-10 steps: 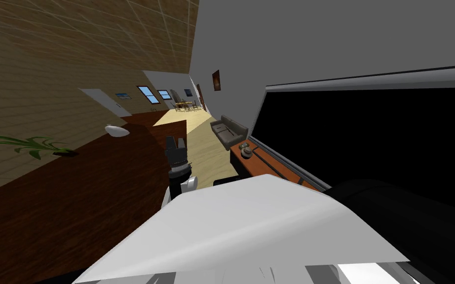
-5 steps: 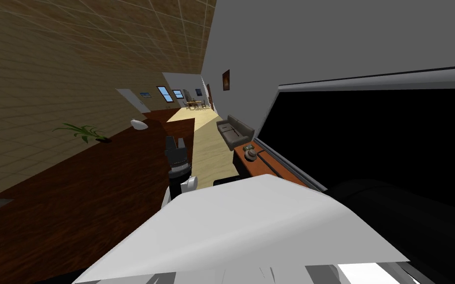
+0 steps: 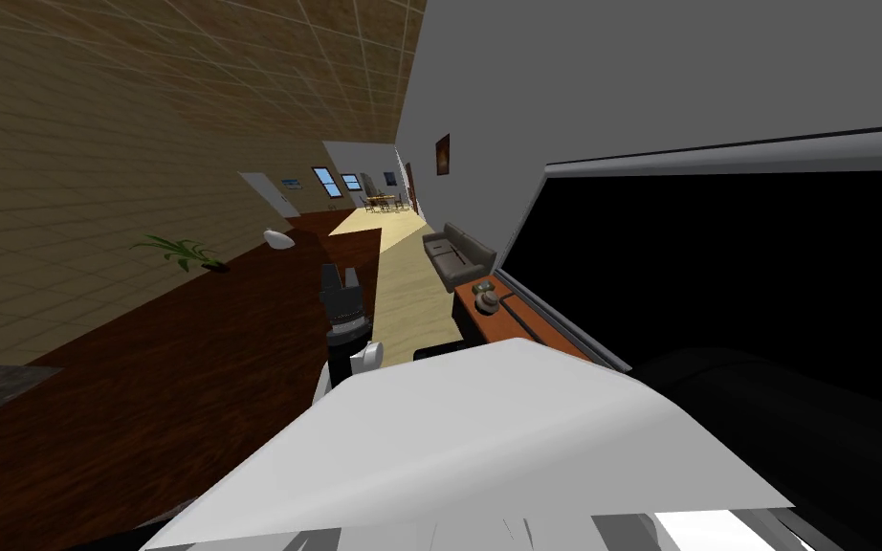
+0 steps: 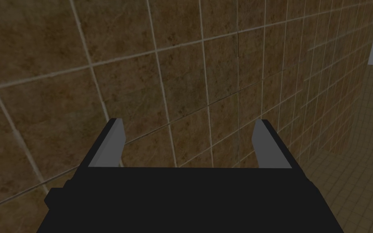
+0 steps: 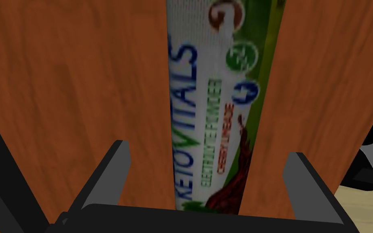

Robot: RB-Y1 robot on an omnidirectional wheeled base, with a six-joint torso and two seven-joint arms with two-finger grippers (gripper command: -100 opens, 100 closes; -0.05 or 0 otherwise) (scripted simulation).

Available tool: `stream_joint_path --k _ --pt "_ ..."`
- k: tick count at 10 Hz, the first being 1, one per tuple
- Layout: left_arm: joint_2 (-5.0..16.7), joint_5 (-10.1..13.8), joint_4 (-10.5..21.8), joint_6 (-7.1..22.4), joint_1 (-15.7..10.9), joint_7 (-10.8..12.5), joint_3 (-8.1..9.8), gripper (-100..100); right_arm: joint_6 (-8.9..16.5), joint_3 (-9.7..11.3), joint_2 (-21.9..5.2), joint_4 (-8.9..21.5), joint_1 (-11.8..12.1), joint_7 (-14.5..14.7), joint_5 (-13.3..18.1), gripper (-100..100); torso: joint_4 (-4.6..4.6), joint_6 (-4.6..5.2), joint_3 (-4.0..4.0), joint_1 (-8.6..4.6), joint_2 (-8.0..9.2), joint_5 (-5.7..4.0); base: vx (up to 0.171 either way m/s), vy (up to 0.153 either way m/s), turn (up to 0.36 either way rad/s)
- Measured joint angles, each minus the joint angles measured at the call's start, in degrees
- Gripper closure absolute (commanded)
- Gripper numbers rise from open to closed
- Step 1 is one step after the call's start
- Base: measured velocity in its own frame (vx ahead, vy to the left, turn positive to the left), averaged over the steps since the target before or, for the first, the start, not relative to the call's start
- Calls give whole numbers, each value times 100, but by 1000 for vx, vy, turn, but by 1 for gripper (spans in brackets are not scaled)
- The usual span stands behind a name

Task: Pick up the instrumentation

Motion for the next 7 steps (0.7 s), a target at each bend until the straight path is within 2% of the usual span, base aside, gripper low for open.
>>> stream_joint_path --k 3,4,7 --pt "0 0 0 0 0 0 0 0 222 113 264 73 -68 36 -12 -100 1 1 4 1 6 0 -18 -24 62" --pt "0 0 0 0 0 0 0 0 237 118 270 75 -71 35 -12 100 0 2 1 7 2 2 0 0 0" --pt "0 0 0 0 0 0 0 0 224 123 279 68 -67 35 -13 100 2 -1 2 -12 2 -3 0 2 -1"
